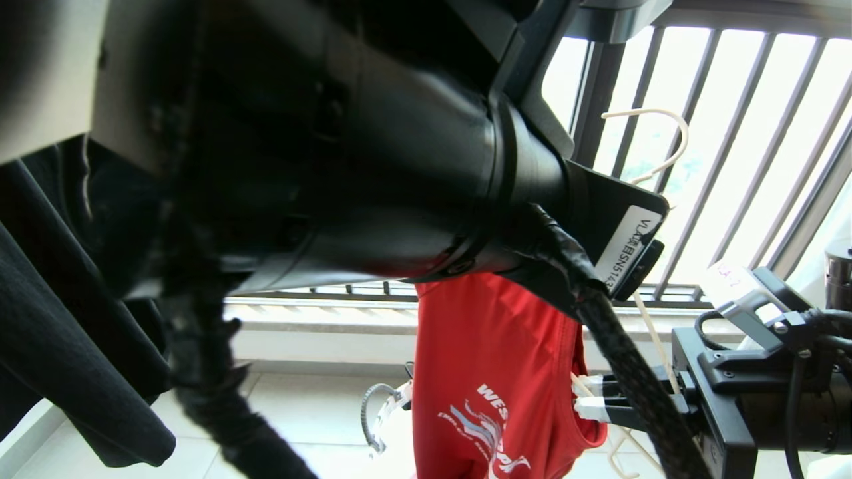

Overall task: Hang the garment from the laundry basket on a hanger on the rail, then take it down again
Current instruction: Hang the clothes on the clothes rack

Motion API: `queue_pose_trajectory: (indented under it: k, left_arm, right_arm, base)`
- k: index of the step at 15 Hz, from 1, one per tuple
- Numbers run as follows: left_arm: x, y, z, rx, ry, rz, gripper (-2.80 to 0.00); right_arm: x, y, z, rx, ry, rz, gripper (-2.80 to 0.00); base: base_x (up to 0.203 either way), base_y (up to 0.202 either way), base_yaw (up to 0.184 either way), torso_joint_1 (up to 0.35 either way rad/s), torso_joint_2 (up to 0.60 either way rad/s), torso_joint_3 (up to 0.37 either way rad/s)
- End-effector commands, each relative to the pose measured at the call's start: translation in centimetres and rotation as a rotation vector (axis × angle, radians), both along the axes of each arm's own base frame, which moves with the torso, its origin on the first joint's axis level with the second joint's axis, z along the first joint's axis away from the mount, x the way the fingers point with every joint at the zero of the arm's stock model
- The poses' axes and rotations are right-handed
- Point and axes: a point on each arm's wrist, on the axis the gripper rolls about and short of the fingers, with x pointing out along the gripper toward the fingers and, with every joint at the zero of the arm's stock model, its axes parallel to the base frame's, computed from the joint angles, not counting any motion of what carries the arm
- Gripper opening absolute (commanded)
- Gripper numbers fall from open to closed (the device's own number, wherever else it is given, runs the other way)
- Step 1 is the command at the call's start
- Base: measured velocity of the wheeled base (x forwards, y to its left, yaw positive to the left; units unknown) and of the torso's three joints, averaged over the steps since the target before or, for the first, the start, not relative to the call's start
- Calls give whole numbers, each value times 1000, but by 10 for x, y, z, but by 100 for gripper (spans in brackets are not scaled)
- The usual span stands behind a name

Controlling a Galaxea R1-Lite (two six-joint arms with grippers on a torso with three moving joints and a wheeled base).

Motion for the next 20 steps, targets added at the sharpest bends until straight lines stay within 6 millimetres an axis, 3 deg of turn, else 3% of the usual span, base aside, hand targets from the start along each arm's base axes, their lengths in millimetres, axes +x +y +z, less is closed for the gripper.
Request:
queue_pose_trajectory:
  k: [1, 2, 8, 11, 15, 20]
  left_arm:
    - [-3, 27, 9, -15, -6, 29, 0]
    - [0, 38, 8, -13, -1, 59, -280]
    - [27, 109, 2, -34, 33, 322, -280]
    - [36, 121, -7, -11, 56, 387, -280]
    - [50, 155, 2, -51, 81, 254, -280]
    - [67, 178, 19, -5, 57, 120, -280]
  right_arm:
    - [-1, 0, 1, 4, -9, 5, -280]
    - [-1, 0, 1, 4, -7, 5, -280]
    - [-1, 0, 3, 6, -10, 4, -280]
    - [-3, -1, 12, 34, -17, -2, -280]
    - [19, 11, 42, 47, -32, 7, -280]
    - [29, 23, 42, -149, -29, 128, -280]
  base:
    - [0, 0, 0, 0, 0, 0]
    - [0, 0, 0, 0, 0, 0]
    - [0, 0, 0, 0, 0, 0]
    - [0, 0, 0, 0, 0, 0]
    - [0, 0, 0, 0, 0, 0]
    - [0, 0, 0, 0, 0, 0]
